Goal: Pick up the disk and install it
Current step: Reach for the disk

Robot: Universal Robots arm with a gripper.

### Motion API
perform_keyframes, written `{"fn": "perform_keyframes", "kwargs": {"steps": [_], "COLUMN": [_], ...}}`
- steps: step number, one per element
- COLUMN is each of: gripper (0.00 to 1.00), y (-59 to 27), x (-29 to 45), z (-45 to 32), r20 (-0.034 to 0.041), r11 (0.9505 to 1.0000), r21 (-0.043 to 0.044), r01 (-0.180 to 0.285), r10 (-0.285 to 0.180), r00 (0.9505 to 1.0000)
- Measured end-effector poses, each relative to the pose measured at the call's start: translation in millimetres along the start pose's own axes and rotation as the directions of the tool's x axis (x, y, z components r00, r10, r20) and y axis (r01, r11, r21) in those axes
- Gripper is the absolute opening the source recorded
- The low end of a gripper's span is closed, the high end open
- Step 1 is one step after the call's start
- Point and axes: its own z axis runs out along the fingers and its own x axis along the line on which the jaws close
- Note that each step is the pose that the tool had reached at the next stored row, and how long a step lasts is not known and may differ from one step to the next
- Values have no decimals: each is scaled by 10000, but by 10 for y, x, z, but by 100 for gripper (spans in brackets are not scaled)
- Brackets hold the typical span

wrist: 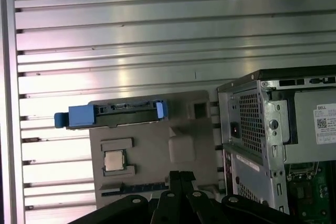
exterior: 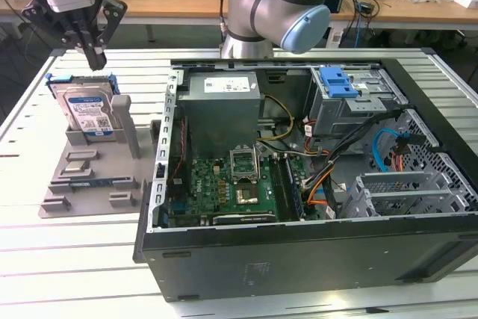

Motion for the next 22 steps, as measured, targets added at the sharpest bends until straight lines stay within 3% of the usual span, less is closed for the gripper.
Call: {"fn": "perform_keyframes", "kwargs": {"steps": [9, 12, 13, 21, 22], "gripper": [11, 11, 11, 11, 11], "y": [150, 345, 374, 370, 368], "x": [31, 47, 58, 530, 560], "z": [9, 20, 22, 22, 22], "r20": [1, 0, 1, 1, 1], "r11": [10000, 10000, 10000, 10000, 10000], "r21": [-1, 0, 0, -1, 0], "r01": [0, 1, -2, -2, -1], "r10": [0, -1, 2, 2, 1], "r00": [10000, 10000, 10000, 10000, 10000]}}
